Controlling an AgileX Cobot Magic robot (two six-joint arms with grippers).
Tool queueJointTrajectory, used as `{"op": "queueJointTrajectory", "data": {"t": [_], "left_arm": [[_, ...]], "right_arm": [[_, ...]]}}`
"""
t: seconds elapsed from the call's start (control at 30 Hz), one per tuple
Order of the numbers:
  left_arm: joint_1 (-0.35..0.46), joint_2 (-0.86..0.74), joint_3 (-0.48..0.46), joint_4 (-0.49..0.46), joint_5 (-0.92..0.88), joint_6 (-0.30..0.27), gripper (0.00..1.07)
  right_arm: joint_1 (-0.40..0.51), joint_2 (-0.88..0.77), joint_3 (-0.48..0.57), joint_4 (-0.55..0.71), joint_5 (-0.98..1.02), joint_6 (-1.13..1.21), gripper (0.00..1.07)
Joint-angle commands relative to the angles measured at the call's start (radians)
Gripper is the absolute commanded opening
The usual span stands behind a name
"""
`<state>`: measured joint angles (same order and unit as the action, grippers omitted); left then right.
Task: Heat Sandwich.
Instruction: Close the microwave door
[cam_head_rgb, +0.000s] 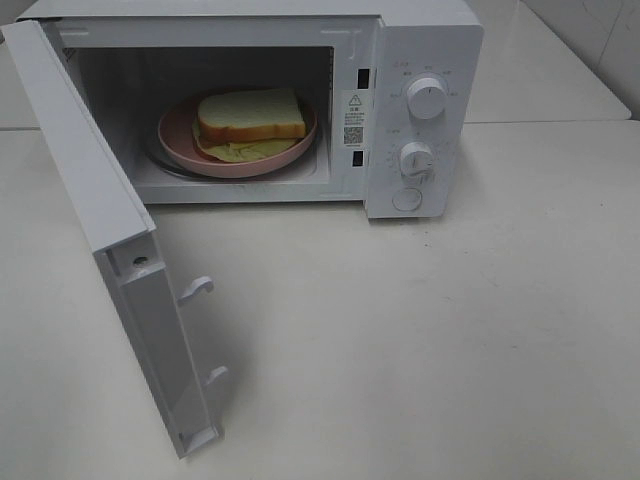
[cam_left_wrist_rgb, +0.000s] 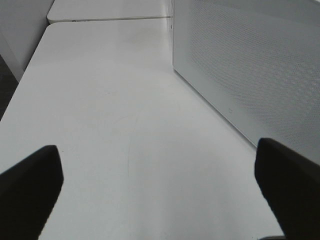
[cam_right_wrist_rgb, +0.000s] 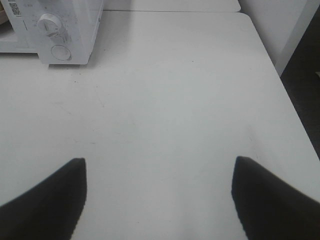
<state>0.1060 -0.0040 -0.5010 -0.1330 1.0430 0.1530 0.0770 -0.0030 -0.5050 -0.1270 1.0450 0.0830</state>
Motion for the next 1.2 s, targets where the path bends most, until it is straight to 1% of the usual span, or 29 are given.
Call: {"op": "queueJointTrajectory", "data": {"t": [0.03,0.5,0.67,0.77,0.9,1.03,1.13,1.2], "left_arm": [[-0.005,-0.023,0.002,-0.006,-0.01,-0.007,1.01],[-0.005,-0.024,0.002,-0.013,-0.01,-0.007,1.01],[-0.005,-0.024,0.002,-0.042,-0.01,-0.007,1.01],[-0.005,-0.023,0.002,-0.08,-0.016,-0.007,1.01],[-0.005,-0.02,0.0,-0.081,-0.021,-0.007,1.01],[-0.005,0.006,-0.02,-0.081,-0.055,-0.006,1.01],[-0.005,0.055,-0.036,-0.081,-0.077,-0.004,1.01],[-0.005,0.097,-0.04,-0.081,-0.094,-0.003,0.99]], "right_arm": [[-0.008,-0.028,0.001,0.003,-0.007,-0.009,0.76],[-0.008,-0.028,0.001,0.003,-0.007,-0.008,0.76],[-0.008,-0.028,0.001,0.002,-0.007,-0.008,0.76],[-0.008,-0.028,0.001,0.002,-0.007,-0.008,0.76],[-0.008,-0.028,0.001,0.002,-0.007,-0.008,0.76],[-0.008,-0.028,0.001,0.002,-0.007,-0.008,0.76],[-0.008,-0.028,0.001,0.002,-0.007,-0.008,0.76],[-0.008,-0.028,0.001,0.002,-0.007,-0.008,0.76]]}}
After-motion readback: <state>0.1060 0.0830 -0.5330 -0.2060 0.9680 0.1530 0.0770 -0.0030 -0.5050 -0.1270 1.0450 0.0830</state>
